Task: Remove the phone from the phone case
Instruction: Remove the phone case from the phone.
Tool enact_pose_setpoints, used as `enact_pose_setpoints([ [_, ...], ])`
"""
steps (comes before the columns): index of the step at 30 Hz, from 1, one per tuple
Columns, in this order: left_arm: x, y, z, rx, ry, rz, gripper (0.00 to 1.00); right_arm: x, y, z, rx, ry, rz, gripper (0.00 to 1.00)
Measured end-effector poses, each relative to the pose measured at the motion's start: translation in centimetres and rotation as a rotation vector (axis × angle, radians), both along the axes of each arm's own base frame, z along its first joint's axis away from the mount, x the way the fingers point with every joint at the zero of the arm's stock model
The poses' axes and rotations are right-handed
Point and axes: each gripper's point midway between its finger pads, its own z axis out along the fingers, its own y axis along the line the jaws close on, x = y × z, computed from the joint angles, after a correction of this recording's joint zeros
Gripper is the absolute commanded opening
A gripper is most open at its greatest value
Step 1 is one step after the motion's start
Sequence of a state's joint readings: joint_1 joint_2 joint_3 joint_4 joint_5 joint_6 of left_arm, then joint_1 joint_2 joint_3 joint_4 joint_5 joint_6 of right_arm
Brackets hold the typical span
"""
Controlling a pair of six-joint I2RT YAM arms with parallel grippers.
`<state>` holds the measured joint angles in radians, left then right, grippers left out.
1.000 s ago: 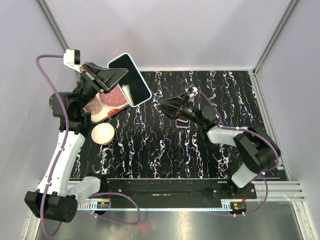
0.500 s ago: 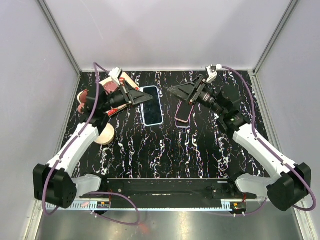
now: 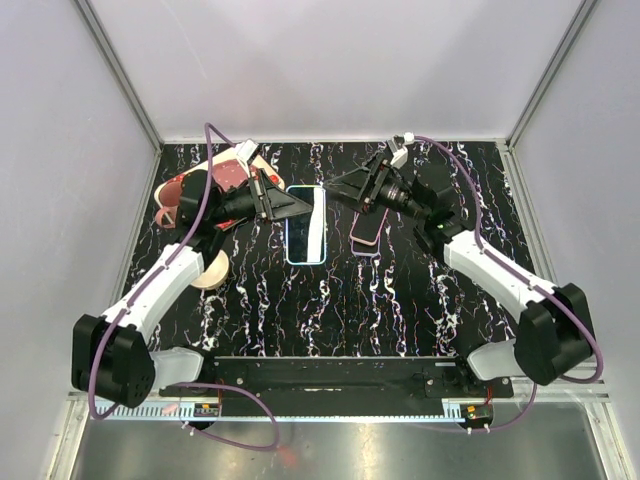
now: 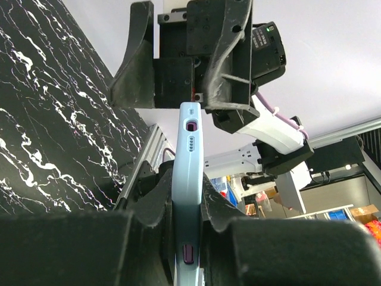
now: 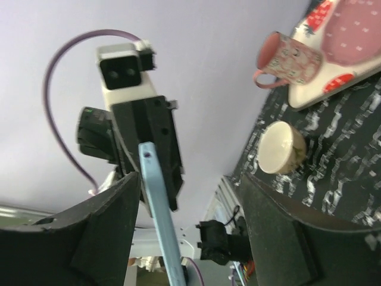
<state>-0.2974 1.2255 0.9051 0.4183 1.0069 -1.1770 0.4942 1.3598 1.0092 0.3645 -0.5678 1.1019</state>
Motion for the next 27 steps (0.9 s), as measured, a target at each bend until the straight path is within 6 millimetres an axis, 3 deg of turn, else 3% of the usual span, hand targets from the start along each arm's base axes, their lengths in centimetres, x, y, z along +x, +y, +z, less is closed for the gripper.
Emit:
enact_pose_setpoints([
  [5, 0.3, -0.2, -0.4, -0.001, 0.006, -0.013, 0.0, 0.4, 0.6, 2.1, 0.148, -0.026, 0.05, 0.64],
  [15, 0.6, -0.4, -0.5, -0.008, 0.016, -0.019, 0.0, -0.5, 0.6, 3.6, 0.277, -0.034, 0.114, 0.5],
  [18, 0.5, -0.5, -0.3, -0.014, -0.001, -0.023, 0.0, -0.6, 0.7, 3.8, 0.292, -0.034, 0.124, 0.45],
  [27, 0.4, -0.5, -0.1, -0.017, -0.009, -0.024, 0.0, -0.5, 0.9, 3.7, 0.335, -0.02, 0.154, 0.44],
])
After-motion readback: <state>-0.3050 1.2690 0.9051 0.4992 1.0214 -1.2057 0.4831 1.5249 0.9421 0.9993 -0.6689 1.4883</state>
